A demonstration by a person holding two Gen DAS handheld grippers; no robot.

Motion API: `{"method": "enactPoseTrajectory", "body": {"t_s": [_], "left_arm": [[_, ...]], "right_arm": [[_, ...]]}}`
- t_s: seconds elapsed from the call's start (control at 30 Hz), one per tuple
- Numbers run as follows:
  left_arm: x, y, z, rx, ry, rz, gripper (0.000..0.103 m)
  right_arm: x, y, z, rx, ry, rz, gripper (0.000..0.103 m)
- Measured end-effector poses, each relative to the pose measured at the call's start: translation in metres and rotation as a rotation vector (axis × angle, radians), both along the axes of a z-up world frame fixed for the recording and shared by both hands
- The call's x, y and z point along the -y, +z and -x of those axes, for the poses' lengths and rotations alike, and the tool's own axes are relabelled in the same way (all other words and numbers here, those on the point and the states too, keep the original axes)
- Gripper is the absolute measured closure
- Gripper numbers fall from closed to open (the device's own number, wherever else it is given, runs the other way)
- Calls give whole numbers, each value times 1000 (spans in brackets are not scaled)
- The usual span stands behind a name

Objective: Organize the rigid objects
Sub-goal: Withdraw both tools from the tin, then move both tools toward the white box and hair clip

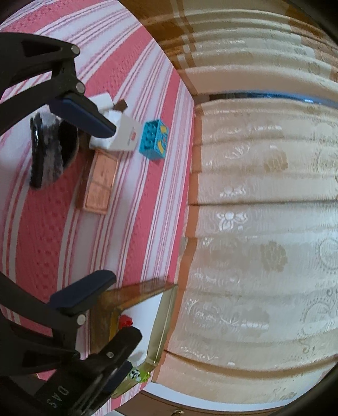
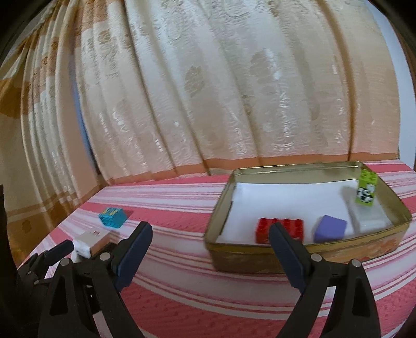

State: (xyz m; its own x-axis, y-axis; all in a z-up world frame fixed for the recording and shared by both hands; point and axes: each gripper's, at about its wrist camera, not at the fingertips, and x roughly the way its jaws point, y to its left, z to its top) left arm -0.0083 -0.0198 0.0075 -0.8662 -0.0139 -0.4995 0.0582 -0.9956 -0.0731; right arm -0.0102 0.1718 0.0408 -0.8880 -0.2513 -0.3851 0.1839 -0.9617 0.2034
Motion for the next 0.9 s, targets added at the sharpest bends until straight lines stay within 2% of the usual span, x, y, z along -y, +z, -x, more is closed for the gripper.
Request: {"method": "enactPoseTrajectory", "body": {"t_s": [0.27, 0.4, 0.57, 0.7, 0.9], "left_arm": [[42, 0, -17, 2, 36, 46, 0], [83, 2, -32, -14, 90, 24, 0], [132, 3, -41, 3, 183, -19, 0], [153, 0, -41, 20, 227, -25, 0], [169, -7, -37, 50, 237, -65, 0]], "right_arm": [[27, -6, 2, 62, 120, -1, 10], [48, -12, 5, 124, 206, -24, 10], [78, -18, 3, 165, 307, -62, 11], [103, -25, 2, 219, 403, -84, 11], [136, -35, 3, 274, 495, -113, 11]]}}
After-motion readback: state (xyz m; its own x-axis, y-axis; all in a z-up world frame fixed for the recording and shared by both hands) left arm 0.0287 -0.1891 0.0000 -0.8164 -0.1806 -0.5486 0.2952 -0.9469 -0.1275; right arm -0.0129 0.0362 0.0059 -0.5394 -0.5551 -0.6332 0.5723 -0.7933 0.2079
